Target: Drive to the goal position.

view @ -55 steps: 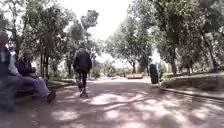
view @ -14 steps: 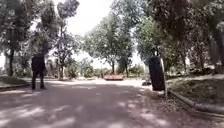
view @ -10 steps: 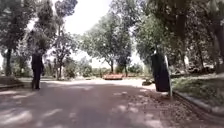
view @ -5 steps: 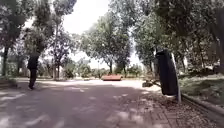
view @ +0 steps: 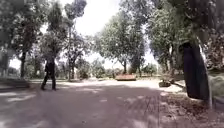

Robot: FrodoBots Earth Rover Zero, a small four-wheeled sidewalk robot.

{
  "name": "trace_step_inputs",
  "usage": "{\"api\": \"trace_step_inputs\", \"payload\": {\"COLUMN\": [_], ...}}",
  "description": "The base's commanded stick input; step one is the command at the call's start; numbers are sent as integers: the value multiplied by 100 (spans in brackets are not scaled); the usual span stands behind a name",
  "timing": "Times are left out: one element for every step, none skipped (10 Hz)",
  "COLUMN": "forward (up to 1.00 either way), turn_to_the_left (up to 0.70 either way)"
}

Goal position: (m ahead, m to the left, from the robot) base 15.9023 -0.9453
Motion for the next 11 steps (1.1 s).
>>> {"api": "trace_step_inputs", "payload": {"forward": [70,70,70,70,70,70,70,70,70,70,70], "turn_to_the_left": [35,35,23,0,0,0,0,0,0,0,0]}}
